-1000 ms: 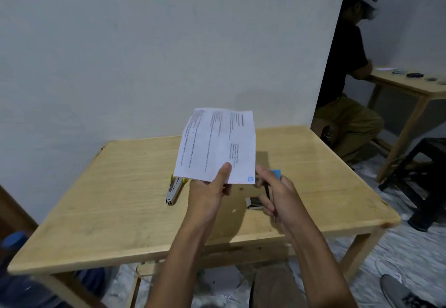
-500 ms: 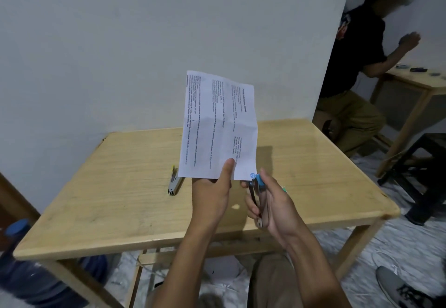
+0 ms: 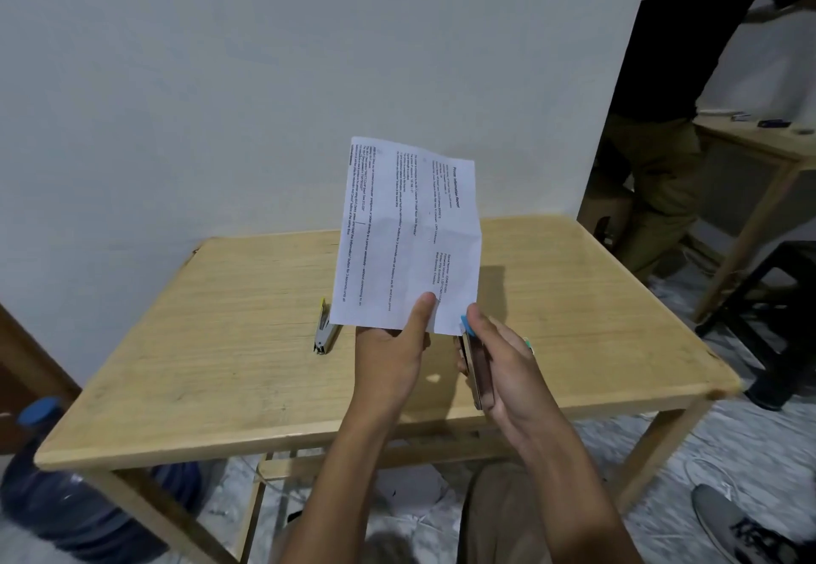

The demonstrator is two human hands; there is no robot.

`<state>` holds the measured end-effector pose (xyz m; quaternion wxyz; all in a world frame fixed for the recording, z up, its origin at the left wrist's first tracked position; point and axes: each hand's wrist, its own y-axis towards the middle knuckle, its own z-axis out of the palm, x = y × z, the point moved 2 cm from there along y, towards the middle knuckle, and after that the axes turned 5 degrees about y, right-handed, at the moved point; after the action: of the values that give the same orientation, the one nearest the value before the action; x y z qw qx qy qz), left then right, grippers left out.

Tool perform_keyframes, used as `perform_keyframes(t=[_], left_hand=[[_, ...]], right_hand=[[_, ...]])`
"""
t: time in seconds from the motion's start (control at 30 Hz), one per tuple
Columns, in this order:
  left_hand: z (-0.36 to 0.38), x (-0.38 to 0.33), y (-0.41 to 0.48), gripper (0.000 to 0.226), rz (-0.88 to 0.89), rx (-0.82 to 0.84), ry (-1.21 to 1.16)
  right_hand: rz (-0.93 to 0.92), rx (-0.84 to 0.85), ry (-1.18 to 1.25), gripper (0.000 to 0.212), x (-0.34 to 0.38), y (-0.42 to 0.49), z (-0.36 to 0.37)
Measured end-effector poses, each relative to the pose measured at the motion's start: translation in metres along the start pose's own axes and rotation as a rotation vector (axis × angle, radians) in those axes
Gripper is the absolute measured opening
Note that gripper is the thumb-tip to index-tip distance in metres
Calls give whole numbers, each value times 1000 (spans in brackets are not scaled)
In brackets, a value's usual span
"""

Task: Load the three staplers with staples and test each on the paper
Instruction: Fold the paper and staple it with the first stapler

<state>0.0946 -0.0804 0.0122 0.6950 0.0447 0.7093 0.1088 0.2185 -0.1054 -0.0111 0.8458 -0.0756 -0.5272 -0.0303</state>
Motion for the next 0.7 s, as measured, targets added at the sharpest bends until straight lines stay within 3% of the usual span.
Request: perform_keyframes(t=[0.17, 0.3, 0.5, 0.7], left_hand=[[-4, 0, 0, 26, -11, 12, -26], [-5, 2, 1, 20, -38, 30, -52], [-7, 5, 2, 15, -55, 43, -92], [-10, 11, 1, 10, -84, 60, -140]], right_hand=[[17, -22, 31, 57, 1, -3, 5], [39, -22, 81, 42, 4, -7, 10], [8, -7, 129, 42, 5, -10, 14], [29, 31, -4, 36, 1, -5, 11]])
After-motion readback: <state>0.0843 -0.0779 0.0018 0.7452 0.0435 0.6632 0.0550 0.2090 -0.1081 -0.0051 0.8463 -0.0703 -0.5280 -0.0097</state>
